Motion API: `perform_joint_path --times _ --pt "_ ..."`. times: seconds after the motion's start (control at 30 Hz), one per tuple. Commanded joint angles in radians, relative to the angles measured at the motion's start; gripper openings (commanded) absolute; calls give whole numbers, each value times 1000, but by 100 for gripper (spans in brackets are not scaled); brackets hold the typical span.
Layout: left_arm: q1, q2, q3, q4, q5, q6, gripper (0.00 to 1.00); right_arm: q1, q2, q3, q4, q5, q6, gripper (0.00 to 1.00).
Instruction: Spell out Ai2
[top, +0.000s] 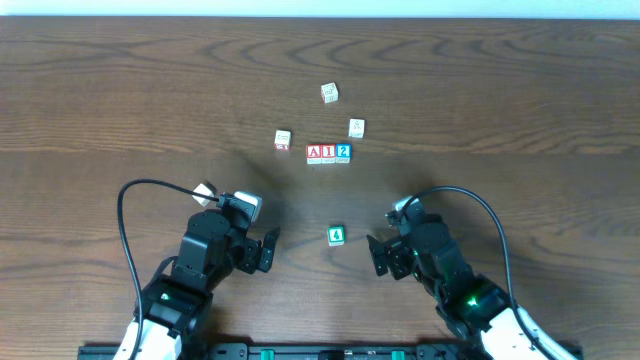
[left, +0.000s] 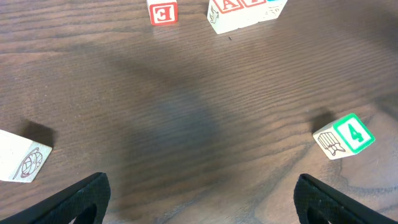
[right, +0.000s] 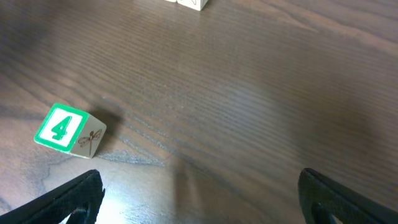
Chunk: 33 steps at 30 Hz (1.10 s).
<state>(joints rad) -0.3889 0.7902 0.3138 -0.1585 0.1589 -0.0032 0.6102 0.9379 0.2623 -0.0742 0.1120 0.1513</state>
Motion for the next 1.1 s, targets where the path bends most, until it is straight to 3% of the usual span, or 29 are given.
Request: perform_joint_path --times 0.0,0.4,0.77,1.07 --pt "3 0 -3 -2 15 -11 95 5 -3 -5 -6 -5 20 99" --pt "-3 -67 -4 -41 14 -11 96 17 -117 -6 -95 -5 20 99" --pt "-4 -308 -5 -228 14 -11 95 -4 -378 -16 -181 -5 20 99" --pt "-4 -470 -5 -364 14 -11 95 -117 -562 -42 -221 -5 20 99"
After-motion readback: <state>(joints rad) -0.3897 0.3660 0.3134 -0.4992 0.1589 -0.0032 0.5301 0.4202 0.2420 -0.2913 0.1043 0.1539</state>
